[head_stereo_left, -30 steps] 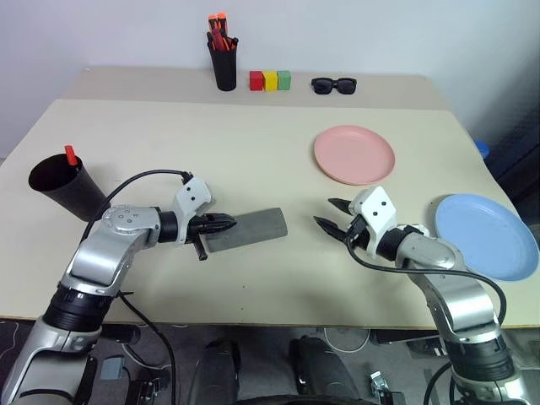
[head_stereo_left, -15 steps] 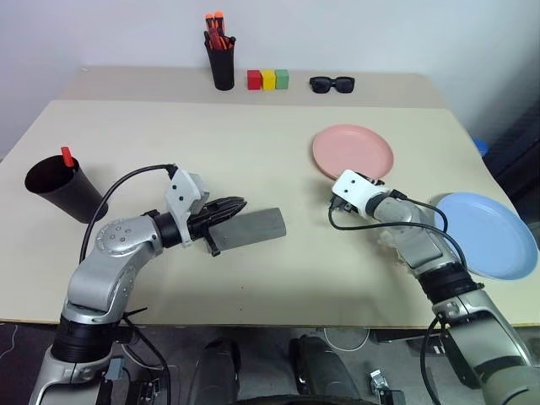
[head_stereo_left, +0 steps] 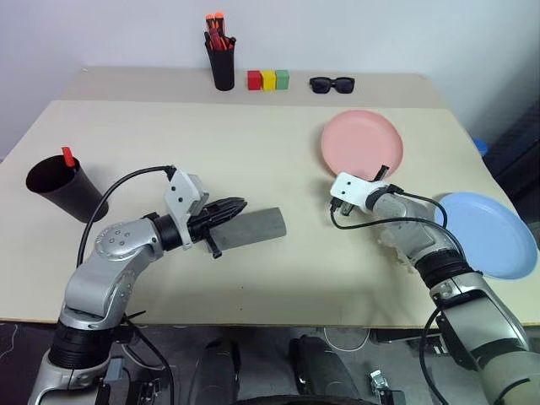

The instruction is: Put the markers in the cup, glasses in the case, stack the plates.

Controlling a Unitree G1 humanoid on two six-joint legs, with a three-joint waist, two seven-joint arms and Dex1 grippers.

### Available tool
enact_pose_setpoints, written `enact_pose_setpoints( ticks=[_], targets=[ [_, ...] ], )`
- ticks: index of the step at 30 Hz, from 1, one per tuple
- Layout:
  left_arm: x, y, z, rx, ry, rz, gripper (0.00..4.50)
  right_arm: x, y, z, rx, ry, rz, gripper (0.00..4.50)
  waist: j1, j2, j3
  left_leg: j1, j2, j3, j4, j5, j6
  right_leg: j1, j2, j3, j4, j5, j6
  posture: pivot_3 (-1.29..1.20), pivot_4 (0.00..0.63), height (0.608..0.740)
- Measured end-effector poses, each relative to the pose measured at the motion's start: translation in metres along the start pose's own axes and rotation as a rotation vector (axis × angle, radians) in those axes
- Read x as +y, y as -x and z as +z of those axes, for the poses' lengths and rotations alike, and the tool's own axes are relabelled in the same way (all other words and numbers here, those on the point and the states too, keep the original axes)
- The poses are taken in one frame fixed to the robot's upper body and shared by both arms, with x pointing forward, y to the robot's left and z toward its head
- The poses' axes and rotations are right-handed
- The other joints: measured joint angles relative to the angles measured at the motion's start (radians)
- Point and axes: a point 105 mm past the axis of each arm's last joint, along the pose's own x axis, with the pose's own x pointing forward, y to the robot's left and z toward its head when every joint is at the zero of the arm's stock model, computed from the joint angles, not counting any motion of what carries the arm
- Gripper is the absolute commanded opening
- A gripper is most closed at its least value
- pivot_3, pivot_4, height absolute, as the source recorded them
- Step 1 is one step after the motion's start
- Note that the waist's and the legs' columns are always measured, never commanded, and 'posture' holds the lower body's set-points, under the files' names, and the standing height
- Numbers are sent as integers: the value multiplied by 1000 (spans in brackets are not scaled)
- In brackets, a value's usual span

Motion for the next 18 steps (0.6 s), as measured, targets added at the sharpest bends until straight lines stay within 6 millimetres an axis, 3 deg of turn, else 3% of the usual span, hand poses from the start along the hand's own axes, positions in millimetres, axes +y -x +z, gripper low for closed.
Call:
enact_pose_setpoints(
  ticks=[3,9,11,15,18],
  targets=[
    [-2,-5,3,-11,-1,-19,149,-15,14,-2,-17,41,-41,39,8,1,0,-1,0,0,0,0,0,0,0,0,0,0,0,0,150,722],
    [-5,-18,-1,-3,-1,-96,149,-53,90,-35,17,-43,-47,39,17,2,1,0,-1,-1,0,0,1,1,0,0,-1,0,1,0,150,722],
    [-10,-26,-3,-5,-1,-149,149,-55,129,-54,85,-60,-6,39,23,3,1,0,-1,-1,0,0,1,1,0,0,-1,-1,1,0,150,722],
    [-9,-34,-7,-6,15,-202,149,-52,184,-86,236,-135,33,39,12,4,0,1,-1,-1,0,0,1,2,0,0,-1,-1,1,0,150,722],
    [-9,-41,-4,-22,9,-238,149,-35,206,-98,307,-174,92,39,-1,3,0,3,-1,-1,0,0,1,4,0,1,-1,-1,1,0,150,722]
  ],
)
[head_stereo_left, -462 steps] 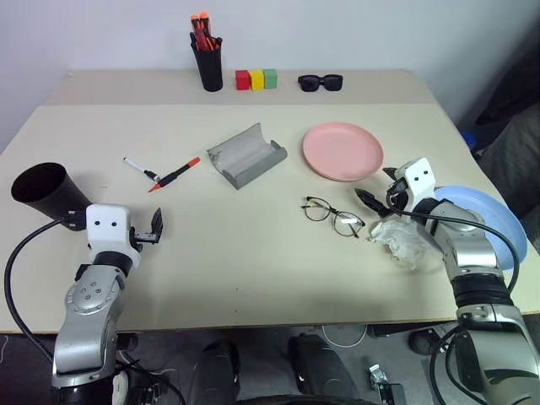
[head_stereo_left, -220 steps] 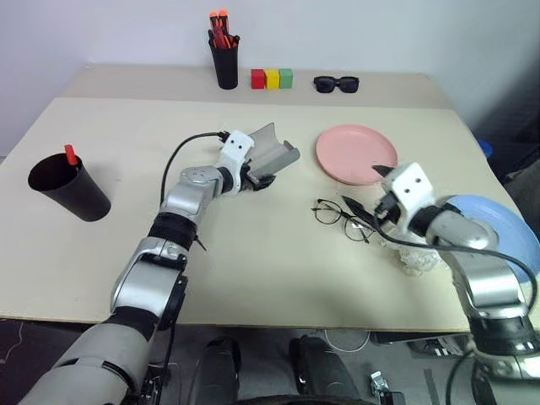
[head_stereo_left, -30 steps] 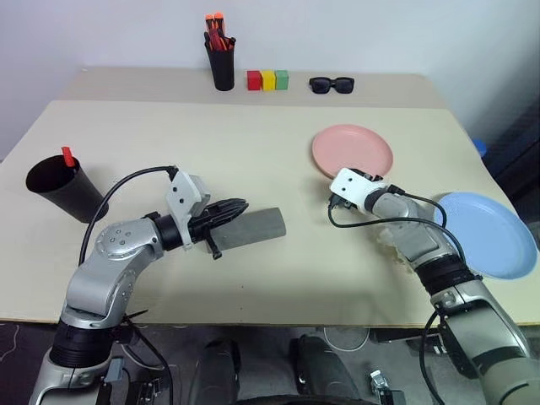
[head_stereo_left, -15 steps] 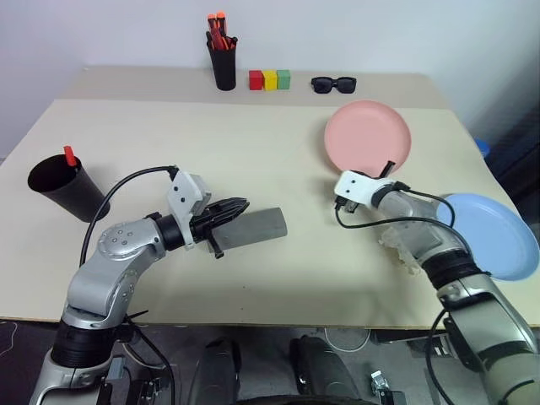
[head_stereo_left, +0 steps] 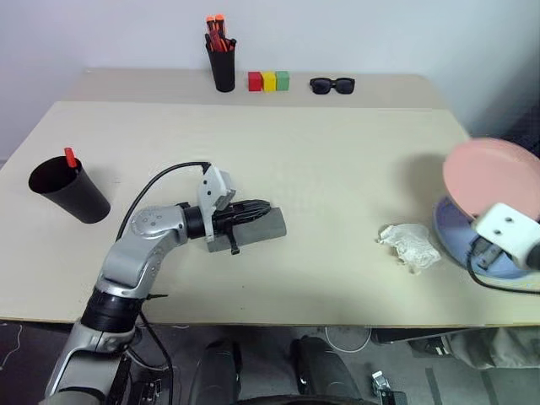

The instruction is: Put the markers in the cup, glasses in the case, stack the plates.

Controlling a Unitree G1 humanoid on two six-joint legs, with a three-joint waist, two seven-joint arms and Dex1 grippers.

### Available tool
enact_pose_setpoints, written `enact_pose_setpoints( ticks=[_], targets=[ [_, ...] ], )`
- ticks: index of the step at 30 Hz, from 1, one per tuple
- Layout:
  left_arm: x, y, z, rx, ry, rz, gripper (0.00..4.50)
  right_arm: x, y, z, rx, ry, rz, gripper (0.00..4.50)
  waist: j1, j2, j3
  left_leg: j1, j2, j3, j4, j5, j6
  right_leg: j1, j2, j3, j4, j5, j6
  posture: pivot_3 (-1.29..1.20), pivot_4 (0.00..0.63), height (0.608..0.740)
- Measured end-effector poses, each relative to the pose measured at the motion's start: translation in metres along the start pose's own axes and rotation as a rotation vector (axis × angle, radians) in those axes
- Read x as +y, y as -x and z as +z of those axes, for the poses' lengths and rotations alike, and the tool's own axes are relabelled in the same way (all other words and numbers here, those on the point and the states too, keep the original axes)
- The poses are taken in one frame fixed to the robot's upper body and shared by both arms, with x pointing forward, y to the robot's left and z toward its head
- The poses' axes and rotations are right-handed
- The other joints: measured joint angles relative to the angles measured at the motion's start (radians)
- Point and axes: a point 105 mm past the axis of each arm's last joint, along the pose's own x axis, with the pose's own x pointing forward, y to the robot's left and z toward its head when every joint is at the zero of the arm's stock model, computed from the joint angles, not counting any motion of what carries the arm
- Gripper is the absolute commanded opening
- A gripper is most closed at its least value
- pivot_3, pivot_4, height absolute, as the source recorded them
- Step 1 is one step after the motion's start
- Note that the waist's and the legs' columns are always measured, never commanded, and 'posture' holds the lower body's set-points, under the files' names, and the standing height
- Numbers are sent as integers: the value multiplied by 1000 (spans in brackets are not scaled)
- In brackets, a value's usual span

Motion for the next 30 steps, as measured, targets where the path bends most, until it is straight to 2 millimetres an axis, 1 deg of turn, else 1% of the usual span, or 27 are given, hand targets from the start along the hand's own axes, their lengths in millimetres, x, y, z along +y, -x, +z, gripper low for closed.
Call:
enact_pose_setpoints(
  ticks=[1,3,4,5,6,7,8,11,15,17,18,20,21,22,24,25,27,30],
  targets=[
    [0,-3,1,-7,0,-13,149,5,2,-4,10,-27,7,330,-4,0,0,1,0,0,0,0,0,0,0,1,0,0,0,0,150,722],
    [-1,-6,0,-13,-1,-27,149,10,2,-4,8,-58,16,984,-15,1,0,1,0,0,0,0,0,1,0,1,0,0,0,0,150,722],
    [-1,-8,0,-13,0,-30,149,11,3,-4,9,-57,18,1538,-19,1,-1,1,0,0,0,0,0,1,0,1,1,0,0,0,150,722],
    [0,-8,0,-14,-1,-31,149,11,3,-5,11,-55,20,2000,-20,1,0,1,0,0,0,0,0,1,0,1,0,0,0,0,150,722],
    [0,-9,1,-15,-3,-31,149,12,3,-5,12,-54,19,2638,-20,1,0,1,0,0,0,0,0,1,0,1,0,0,0,0,150,722],
    [0,-8,2,-17,-4,-30,149,11,3,-5,12,-54,17,3158,-20,1,-1,1,0,0,0,0,0,1,0,1,0,0,0,0,150,722],
    [1,-8,2,-17,-4,-28,149,11,3,-4,9,-54,16,3579,-20,1,-1,1,0,0,0,0,0,1,0,1,0,0,0,0,150,722],
    [-1,-4,0,-20,1,-21,149,8,1,5,-38,-80,22,3579,-21,1,-1,1,0,0,0,0,0,1,0,1,0,0,0,0,150,722],
    [-5,2,-7,-6,19,-11,149,9,0,32,-171,-192,68,3579,-20,1,-1,1,0,-1,0,0,0,1,0,1,0,0,0,0,150,722],
    [-8,8,-7,-2,18,-2,149,24,-2,53,-262,-257,143,3579,-20,0,0,1,0,-1,0,0,0,1,0,1,0,0,0,0,150,722],
    [-8,9,-7,-5,19,2,149,36,-6,61,-295,-282,188,3579,-20,0,0,1,0,-1,0,0,0,1,0,1,0,0,0,0,150,722],
    [-9,9,-5,-10,18,5,149,59,-17,71,-320,-317,250,3579,-16,0,0,1,-1,-1,0,0,0,2,0,1,0,0,0,0,150,722],
    [-9,10,-5,-10,18,10,149,69,-22,73,-310,-316,266,3579,-14,1,0,1,-1,-1,0,0,0,1,-1,1,0,-1,-2,0,150,722],
    [-8,10,-5,-9,19,16,149,74,-30,72,-289,-303,249,3579,-13,0,0,1,-1,-1,0,0,0,1,-1,1,0,-2,-3,0,150,722],
    [-8,10,-6,-9,20,23,149,75,-44,61,-215,-282,172,3579,-11,0,-1,0,-2,0,1,0,0,1,-1,1,0,-2,-3,0,150,722],
    [-9,10,-5,-9,18,25,149,74,-49,53,-176,-280,140,3354,-9,0,-1,0,-2,0,1,0,0,1,-1,1,0,-2,-3,0,150,722],
    [-10,10,-5,-9,14,27,149,71,-53,49,-152,-267,94,2719,-7,1,-1,0,-1,0,0,0,0,1,-1,1,0,-1,-3,0,150,722],
    [-12,11,-5,-8,15,33,149,70,-55,41,-113,-260,65,1251,2,1,-1,1,-1,0,0,0,0,1,-1,1,0,-1,-3,0,150,722]
  ],
)
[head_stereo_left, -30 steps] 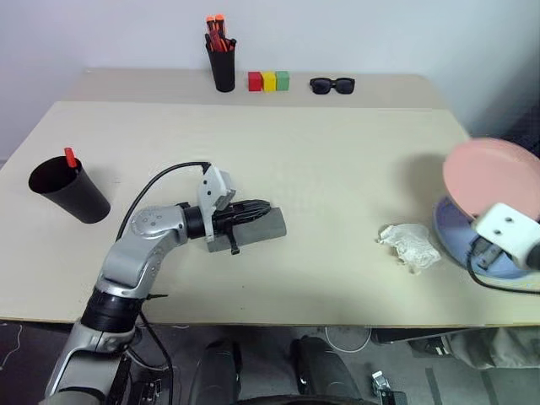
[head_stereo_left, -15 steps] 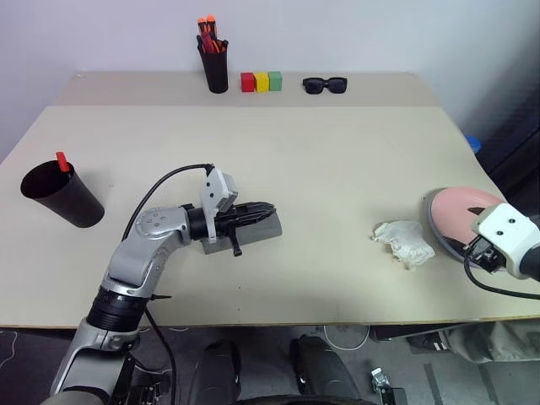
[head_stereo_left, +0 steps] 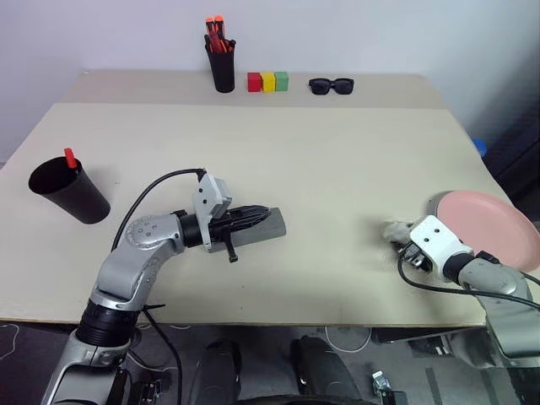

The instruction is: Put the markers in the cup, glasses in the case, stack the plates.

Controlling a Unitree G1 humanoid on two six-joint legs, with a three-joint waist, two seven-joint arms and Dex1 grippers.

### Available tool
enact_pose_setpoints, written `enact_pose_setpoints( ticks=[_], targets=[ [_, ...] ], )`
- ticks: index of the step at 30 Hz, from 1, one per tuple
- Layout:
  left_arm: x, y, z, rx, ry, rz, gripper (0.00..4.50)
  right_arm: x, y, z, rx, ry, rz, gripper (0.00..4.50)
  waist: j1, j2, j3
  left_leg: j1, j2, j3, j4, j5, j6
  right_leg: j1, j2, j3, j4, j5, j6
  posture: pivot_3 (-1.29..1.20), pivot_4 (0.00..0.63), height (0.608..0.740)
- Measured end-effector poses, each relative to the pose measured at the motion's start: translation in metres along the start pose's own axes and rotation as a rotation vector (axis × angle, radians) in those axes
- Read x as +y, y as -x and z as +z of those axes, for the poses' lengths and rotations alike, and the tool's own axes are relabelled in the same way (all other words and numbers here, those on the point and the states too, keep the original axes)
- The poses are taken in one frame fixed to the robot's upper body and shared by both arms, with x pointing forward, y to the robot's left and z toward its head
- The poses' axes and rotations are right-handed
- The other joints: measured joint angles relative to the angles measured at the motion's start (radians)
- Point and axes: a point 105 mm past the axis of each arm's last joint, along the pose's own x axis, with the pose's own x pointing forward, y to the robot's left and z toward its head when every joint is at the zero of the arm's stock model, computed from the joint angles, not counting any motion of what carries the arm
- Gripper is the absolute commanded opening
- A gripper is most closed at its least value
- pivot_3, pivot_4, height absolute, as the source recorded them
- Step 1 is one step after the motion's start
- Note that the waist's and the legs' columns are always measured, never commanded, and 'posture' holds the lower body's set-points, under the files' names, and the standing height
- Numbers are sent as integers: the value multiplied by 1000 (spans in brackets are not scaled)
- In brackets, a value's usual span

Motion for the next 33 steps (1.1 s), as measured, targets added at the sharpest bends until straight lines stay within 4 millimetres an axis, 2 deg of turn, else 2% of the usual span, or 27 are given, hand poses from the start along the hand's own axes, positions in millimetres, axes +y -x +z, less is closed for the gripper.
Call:
enact_pose_setpoints(
  ticks=[2,3,6,8,12,13,15,18,20,21,23,26,30,31,33],
  targets=[
    [-1,1,-3,6,10,2,149,0,0,-2,10,-2,-5,117,2,0,0,0,0,0,0,0,0,0,0,0,0,0,0,0,150,722],
    [-1,1,-3,6,9,2,149,-1,0,-2,9,-1,-6,22,2,0,0,0,0,0,0,0,0,0,0,0,0,0,0,0,150,722],
    [-1,1,-3,6,9,2,149,-4,0,-1,5,0,-28,22,2,0,0,0,0,0,0,0,0,0,0,0,0,0,0,0,150,722],
    [0,1,-3,5,12,2,149,-14,1,5,-11,3,-77,22,2,0,0,0,0,0,0,0,0,0,0,0,0,0,0,0,150,722],
    [-1,-3,-4,-3,19,-5,149,-67,11,27,-60,33,-332,22,1,0,0,0,0,0,0,0,0,0,0,0,0,0,0,0,150,722],
    [-1,-4,-4,-8,20,-8,149,-82,17,28,-42,55,-402,22,2,0,0,0,0,0,0,0,0,-1,0,0,0,0,0,0,150,722],
    [0,-4,-4,-6,19,-7,149,-101,26,16,37,91,-483,22,9,0,0,0,0,0,-1,0,0,0,0,0,0,0,0,0,150,722],
    [2,-5,-8,-11,33,-1,149,-107,28,-10,142,67,-516,991,6,0,0,0,0,1,-1,0,0,0,0,0,0,0,0,0,150,722],
    [2,-6,-7,-20,28,5,149,-106,27,-17,173,81,-514,1938,1,1,0,0,0,1,-1,0,0,-1,0,0,0,0,0,0,150,722],
    [3,-6,-6,-24,24,13,149,-107,26,-19,185,104,-513,2572,-2,1,0,0,0,1,-1,0,0,-1,0,0,0,0,1,0,150,722],
    [6,-7,-4,-42,14,38,149,-107,24,-18,191,159,-504,3525,-5,2,-1,0,0,1,-1,0,0,-1,0,1,0,1,2,0,150,722],
    [19,-4,-3,-69,-14,140,149,-102,14,-3,131,210,-477,3525,-6,2,-1,0,0,1,-1,0,0,-1,1,1,0,1,2,0,150,722],
    [47,11,0,-98,-80,344,149,-99,2,22,11,234,-462,3525,-1,2,-1,0,0,1,-1,0,0,-1,0,1,0,2,3,0,150,722],
    [53,15,1,-100,-99,394,149,-99,-1,28,-25,214,-462,3525,0,2,-1,0,0,1,-1,0,0,-1,0,1,0,2,3,0,150,722],
    [72,29,2,-111,-130,564,149,-91,-13,51,-171,60,-425,3525,-3,2,-1,1,1,1,-1,0,0,0,1,1,0,2,3,0,150,722]
  ],
)
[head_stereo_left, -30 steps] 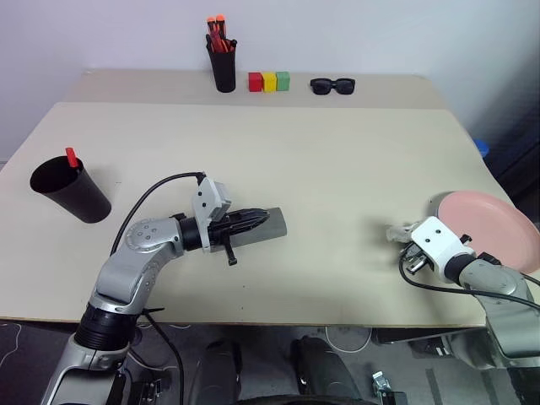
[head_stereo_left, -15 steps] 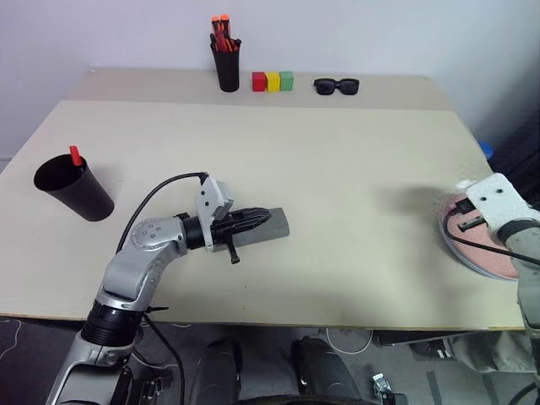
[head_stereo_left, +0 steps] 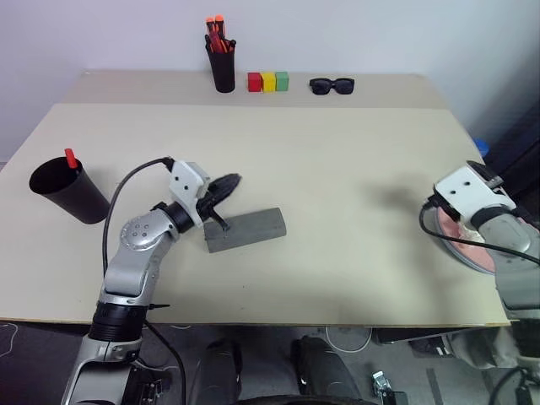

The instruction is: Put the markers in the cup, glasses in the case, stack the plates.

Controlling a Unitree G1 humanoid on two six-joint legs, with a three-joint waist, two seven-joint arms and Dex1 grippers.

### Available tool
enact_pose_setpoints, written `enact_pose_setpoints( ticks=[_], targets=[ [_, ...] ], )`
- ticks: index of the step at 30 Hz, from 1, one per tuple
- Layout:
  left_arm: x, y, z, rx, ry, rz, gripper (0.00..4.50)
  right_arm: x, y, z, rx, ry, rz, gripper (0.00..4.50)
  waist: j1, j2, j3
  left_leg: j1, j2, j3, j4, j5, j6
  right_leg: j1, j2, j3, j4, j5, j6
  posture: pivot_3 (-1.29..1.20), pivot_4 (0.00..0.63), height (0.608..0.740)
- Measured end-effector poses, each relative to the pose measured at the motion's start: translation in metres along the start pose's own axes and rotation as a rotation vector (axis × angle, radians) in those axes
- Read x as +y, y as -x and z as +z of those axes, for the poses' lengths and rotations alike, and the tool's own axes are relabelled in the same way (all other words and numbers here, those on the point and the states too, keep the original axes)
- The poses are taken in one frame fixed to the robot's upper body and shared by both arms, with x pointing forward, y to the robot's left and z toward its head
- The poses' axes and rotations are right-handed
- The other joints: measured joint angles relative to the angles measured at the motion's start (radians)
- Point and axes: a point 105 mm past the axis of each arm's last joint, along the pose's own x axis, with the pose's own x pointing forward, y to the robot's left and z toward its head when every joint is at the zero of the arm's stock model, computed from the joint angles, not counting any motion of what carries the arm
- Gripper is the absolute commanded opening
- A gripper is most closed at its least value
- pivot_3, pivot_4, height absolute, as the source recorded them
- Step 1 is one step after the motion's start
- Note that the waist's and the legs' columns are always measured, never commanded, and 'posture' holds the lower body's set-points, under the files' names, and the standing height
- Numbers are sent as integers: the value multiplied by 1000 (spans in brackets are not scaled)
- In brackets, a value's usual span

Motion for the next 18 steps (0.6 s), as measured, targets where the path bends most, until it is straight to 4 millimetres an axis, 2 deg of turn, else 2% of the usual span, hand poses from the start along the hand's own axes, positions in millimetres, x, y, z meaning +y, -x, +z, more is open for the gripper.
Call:
enact_pose_setpoints(
  ticks=[3,5,7,11,18],
  targets=[
    [32,11,-1,6,-58,248,149,38,-11,35,-167,-292,158,3525,0,0,0,0,0,0,-1,0,0,0,0,0,1,0,0,0,150,722],
    [48,27,-10,49,-80,375,149,55,-11,47,-223,-383,263,3525,5,0,0,-1,0,0,-1,0,0,0,0,-1,0,0,0,0,150,722],
    [58,45,-25,112,-73,473,149,64,-10,55,-255,-425,332,3525,12,0,0,-2,0,1,0,0,1,-1,-1,-1,0,0,0,0,150,722],
    [59,68,-43,184,-47,545,149,78,-9,64,-284,-437,419,3525,10,0,0,-2,0,1,0,0,1,-1,-2,-1,0,0,0,0,150,722],
    [60,74,-38,169,-37,594,149,93,-15,65,-283,-441,479,3525,6,0,0,-1,0,1,0,0,1,-1,-1,-1,0,0,0,0,150,722]
  ],
)
